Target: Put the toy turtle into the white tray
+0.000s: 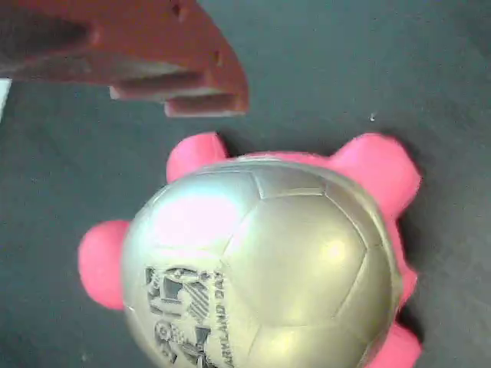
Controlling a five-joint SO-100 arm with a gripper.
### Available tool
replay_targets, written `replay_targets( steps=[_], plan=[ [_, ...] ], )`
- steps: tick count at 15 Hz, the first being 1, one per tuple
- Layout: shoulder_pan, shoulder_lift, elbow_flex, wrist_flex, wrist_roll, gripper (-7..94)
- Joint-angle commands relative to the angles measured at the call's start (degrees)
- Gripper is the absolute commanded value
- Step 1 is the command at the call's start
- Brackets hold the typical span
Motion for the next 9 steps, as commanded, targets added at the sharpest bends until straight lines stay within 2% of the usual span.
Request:
replay_targets(
  steps=[1, 9],
  plan=[
    [1.1, -1.5, -4.6, -0.5, -1.8, 53],
    [1.8, -12.3, -10.2, -4.7, -4.6, 53]
  ],
)
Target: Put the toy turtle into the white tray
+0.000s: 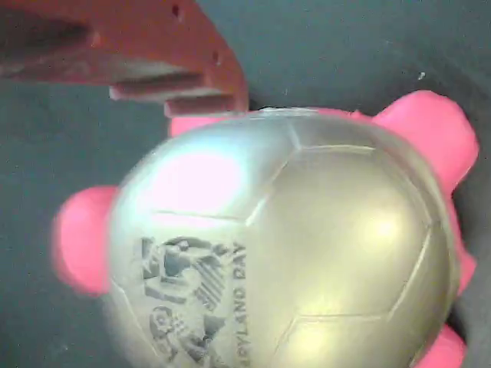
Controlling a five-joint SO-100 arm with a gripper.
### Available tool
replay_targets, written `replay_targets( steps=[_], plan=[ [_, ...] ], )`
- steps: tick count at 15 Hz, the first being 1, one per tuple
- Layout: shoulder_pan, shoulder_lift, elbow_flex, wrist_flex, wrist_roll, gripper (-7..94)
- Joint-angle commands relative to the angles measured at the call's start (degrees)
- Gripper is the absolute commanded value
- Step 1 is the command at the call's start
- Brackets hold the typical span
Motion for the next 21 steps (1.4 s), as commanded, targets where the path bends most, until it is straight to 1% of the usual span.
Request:
replay_targets(
  steps=[1, 3, 7, 11, 13, 14, 16, 18, 19, 21],
  plan=[
    [0.5, -0.4, -3.8, -0.4, -1.8, 53],
    [0.9, -1.4, -4.7, -1.3, -2.0, 53],
    [2.0, -4.6, -4.5, -5.4, -2.3, 53],
    [2.2, -6.2, -4.5, -6.4, -2.7, 52],
    [1.4, -6.2, -4.5, -6.4, -2.6, 24],
    [1.2, -6.2, -4.4, -6.4, -2.1, 13],
    [1.2, -6.1, -4.4, -6.3, -1.3, 0],
    [1.7, -5.1, -5.4, -5.9, 0.5, 0],
    [2.0, -4.1, -7.2, -3.9, 1.4, 0],
    [2.8, -1.2, -11.9, 2.3, 2.5, 0]
  ],
)
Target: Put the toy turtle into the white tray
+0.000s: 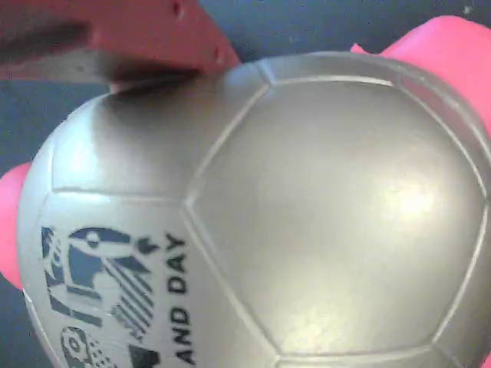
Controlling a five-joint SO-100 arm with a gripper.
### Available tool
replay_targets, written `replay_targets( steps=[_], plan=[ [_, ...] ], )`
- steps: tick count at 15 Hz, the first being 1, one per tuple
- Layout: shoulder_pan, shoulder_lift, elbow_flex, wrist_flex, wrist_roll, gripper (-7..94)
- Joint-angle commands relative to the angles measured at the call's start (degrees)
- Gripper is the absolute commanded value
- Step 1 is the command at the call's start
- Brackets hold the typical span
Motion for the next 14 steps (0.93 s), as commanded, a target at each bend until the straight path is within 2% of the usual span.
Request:
replay_targets(
  steps=[1, 3, 5, 8, 10, 14],
  plan=[
    [1.2, 7.9, -7.6, 7.9, 0.4, 0],
    [1.8, 9.6, -14.3, 13.8, 1.1, 0],
    [3.4, 10.1, -20.6, 16.1, 3.7, 0],
    [7.3, 6.7, -32.3, 20.7, 13.2, 0],
    [11.6, 2.0, -42.7, 21.8, 19.4, 0],
    [20.3, -6.9, -58.1, 21.6, 27.1, 0]
  ],
)
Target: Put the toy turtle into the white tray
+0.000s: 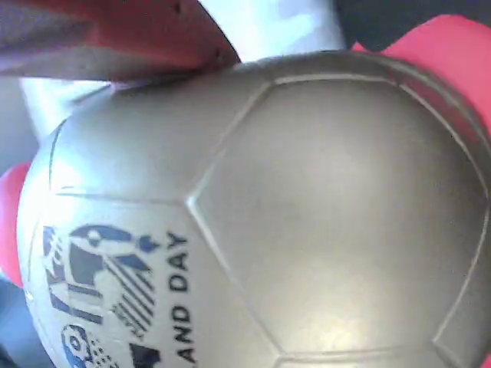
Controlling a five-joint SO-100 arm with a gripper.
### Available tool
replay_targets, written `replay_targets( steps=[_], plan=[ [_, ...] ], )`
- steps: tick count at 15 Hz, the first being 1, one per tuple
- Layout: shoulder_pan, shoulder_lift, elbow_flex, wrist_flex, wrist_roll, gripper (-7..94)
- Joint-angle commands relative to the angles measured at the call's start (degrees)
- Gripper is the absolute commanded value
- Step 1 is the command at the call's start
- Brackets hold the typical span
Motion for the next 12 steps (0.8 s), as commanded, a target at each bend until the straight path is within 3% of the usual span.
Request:
replay_targets(
  steps=[1, 5, 12],
  plan=[
    [4.9, -2.1, -9.5, -0.1, 4.3, 0],
    [10.7, -10.7, -14.9, -3.0, 10.9, 0],
    [14.2, -22.1, -17.1, -9.1, 14.4, 1]
  ],
)
